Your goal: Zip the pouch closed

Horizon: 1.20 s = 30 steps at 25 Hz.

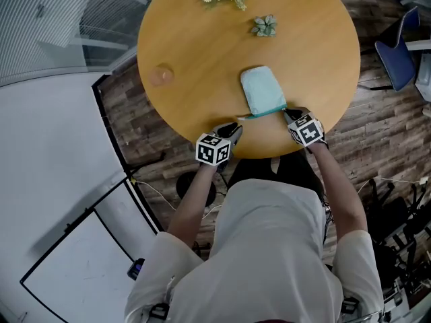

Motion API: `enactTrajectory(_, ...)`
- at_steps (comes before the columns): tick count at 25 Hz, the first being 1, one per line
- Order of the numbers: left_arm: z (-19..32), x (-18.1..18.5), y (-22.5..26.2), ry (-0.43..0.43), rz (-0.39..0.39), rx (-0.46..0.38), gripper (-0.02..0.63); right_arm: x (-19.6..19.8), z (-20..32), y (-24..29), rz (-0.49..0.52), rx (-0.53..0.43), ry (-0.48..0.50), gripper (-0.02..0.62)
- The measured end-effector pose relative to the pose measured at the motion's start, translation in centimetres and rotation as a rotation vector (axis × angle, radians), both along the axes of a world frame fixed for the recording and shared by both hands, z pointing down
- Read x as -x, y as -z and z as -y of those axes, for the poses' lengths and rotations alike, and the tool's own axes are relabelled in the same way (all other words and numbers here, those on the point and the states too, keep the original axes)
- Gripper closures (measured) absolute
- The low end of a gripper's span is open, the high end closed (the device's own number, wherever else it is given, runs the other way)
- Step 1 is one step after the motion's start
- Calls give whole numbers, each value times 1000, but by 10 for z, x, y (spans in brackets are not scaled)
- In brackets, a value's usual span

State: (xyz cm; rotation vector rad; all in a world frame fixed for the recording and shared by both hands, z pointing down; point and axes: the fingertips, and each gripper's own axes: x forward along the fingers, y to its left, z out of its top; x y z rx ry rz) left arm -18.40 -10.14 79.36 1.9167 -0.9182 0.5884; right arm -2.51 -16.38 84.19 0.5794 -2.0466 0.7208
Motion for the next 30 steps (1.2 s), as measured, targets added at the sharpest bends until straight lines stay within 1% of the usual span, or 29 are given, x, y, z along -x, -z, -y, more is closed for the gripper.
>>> enactTrajectory(4,-12,4,5,11,11,-15,526,-2,-6,-1,-15,-3,-2,573)
enactTrajectory(6,-14,6,11,18,15,-31,525,-3,-8,3,-19,-8,2,541)
enactTrajectory(7,-14,6,15,22,16,-41,525,-4,-9,6,-21,-13,5,538)
enactTrajectory(11,-13,2,30,46,24,-86,523,-9,-10,29,-11,-53,22,538)
enactTrajectory(14,-16,-3,44,69,39,-123,520,-14,-13,57,20,-93,25,537)
enactTrajectory(22,-43,-31,106,208,79,-228,520,-43,-32,148,152,-187,40,538)
enactTrajectory(25,-58,-49,133,263,101,-276,522,-59,-44,175,182,-218,74,538)
enactTrajectory(30,-90,-86,171,356,116,-342,522,-93,-72,215,232,-269,132,538)
